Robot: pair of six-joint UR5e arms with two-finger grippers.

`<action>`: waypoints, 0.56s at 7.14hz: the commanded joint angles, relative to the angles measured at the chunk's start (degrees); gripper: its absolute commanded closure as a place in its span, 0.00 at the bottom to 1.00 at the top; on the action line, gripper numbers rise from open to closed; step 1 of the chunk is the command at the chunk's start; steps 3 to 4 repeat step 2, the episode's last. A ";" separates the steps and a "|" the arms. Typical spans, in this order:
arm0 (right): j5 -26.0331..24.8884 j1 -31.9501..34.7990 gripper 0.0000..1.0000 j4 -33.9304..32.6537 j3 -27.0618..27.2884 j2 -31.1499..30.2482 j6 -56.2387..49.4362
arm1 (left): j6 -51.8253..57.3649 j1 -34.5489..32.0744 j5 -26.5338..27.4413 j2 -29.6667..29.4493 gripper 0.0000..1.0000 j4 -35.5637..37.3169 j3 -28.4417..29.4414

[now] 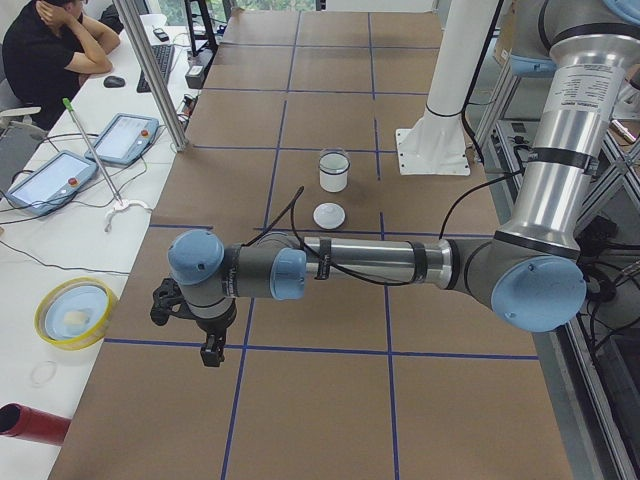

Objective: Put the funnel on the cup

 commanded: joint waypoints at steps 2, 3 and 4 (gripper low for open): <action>0.00 0.00 0.00 0.00 0.00 0.00 0.00 | 0.12 0.00 0.07 -0.55 0.00 6.75 -3.49; 0.00 0.00 0.00 0.00 0.00 0.00 0.00 | 0.12 0.00 0.07 -0.55 0.00 6.75 -3.49; 0.00 0.00 0.00 0.00 0.00 0.00 0.00 | 0.12 0.00 0.07 -0.55 0.00 6.75 -3.49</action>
